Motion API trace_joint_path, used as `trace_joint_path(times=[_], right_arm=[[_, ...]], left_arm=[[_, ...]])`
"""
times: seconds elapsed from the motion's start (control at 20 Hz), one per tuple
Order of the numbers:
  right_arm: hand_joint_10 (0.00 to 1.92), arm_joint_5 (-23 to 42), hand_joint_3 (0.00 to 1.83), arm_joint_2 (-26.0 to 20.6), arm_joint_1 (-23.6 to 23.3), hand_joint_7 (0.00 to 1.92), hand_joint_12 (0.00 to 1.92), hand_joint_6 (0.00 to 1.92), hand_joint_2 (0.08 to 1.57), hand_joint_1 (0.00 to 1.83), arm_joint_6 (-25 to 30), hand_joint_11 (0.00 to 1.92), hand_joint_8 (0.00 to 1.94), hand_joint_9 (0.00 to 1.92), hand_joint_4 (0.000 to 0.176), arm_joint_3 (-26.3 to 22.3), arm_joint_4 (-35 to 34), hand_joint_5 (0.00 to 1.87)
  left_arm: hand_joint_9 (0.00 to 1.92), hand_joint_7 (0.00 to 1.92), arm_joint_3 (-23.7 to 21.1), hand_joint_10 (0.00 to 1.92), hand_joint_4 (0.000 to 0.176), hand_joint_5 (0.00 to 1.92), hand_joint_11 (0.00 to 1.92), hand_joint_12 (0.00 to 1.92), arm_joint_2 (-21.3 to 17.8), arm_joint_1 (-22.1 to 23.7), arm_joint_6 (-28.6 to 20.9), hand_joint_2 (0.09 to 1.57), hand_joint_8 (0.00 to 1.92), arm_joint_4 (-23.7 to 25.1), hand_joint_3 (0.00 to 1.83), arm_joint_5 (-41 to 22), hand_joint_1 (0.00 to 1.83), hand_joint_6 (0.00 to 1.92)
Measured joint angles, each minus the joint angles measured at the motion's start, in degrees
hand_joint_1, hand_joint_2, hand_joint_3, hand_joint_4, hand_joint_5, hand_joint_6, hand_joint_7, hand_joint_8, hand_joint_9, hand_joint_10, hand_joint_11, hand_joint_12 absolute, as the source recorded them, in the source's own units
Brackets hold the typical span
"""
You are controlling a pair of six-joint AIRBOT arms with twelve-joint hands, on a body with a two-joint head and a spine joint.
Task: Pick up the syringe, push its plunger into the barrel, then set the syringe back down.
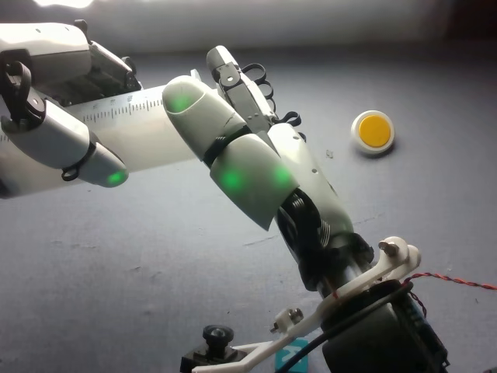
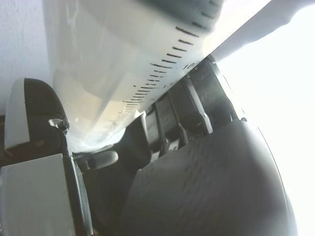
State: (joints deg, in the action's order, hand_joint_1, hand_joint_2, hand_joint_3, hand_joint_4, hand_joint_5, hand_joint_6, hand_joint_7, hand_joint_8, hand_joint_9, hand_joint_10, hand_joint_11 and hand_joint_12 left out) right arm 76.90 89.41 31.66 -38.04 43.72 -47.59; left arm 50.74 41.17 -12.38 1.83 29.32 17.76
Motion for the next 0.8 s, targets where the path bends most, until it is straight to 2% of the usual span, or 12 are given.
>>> trace_joint_path(times=[0.2, 0.3, 0.4, 0.5, 0.8], right_arm=[[0.00, 0.1, 0.00, 0.0, 0.0, 0.00, 0.00, 0.00, 1.14, 0.00, 0.1, 0.00, 0.00, 0.00, 0.000, 0.0, 0.0, 0.00], [0.00, 0.1, 0.00, -1.7, 1.0, 0.00, 0.00, 0.00, 1.14, 0.00, 0.9, 0.00, 0.00, 0.00, 0.000, -0.1, 3.7, 0.00], [0.00, -0.2, 0.00, -4.3, 1.6, 0.00, 0.00, 0.00, 1.13, 0.00, 1.0, 0.00, 0.00, 0.00, 0.000, -0.7, 6.1, 0.00], [0.00, -1.0, 0.00, -8.9, 1.9, 0.00, 0.00, 0.00, 1.13, 0.00, 1.4, 0.00, 0.00, 0.00, 0.000, -3.0, 7.8, 0.00], [0.00, -2.5, 0.00, -19.1, 2.9, 0.00, 0.00, 0.00, 1.13, 0.00, 2.5, 0.00, 0.00, 0.00, 0.000, -7.6, 8.7, 0.00]], left_arm=[[0.82, 0.86, 0.0, 1.34, 0.000, 0.75, 0.66, 1.26, 0.0, 0.0, 0.0, 1.18, 1.31, 0.0, 0.00, 0.0, 1.36, 1.15], [0.82, 0.86, 0.0, 1.34, 0.000, 0.75, 0.67, 1.24, 0.0, 0.0, -0.4, 1.18, 1.30, -0.3, 0.00, -0.6, 1.36, 1.13], [0.81, 0.85, 0.0, 1.35, 0.000, 0.75, 0.66, 1.23, 0.1, 0.0, -0.9, 1.19, 1.32, -0.7, 0.00, -1.5, 1.36, 1.14], [0.80, 0.87, 0.0, 1.35, 0.000, 0.75, 0.65, 1.24, 0.2, 0.0, -1.6, 1.18, 1.31, -1.2, 0.00, -3.1, 1.36, 1.13], [0.80, 0.87, 0.1, 1.35, 0.000, 0.76, 0.63, 1.27, 0.5, -0.1, -2.6, 1.18, 1.30, -0.8, 0.00, -5.3, 1.36, 1.14]])
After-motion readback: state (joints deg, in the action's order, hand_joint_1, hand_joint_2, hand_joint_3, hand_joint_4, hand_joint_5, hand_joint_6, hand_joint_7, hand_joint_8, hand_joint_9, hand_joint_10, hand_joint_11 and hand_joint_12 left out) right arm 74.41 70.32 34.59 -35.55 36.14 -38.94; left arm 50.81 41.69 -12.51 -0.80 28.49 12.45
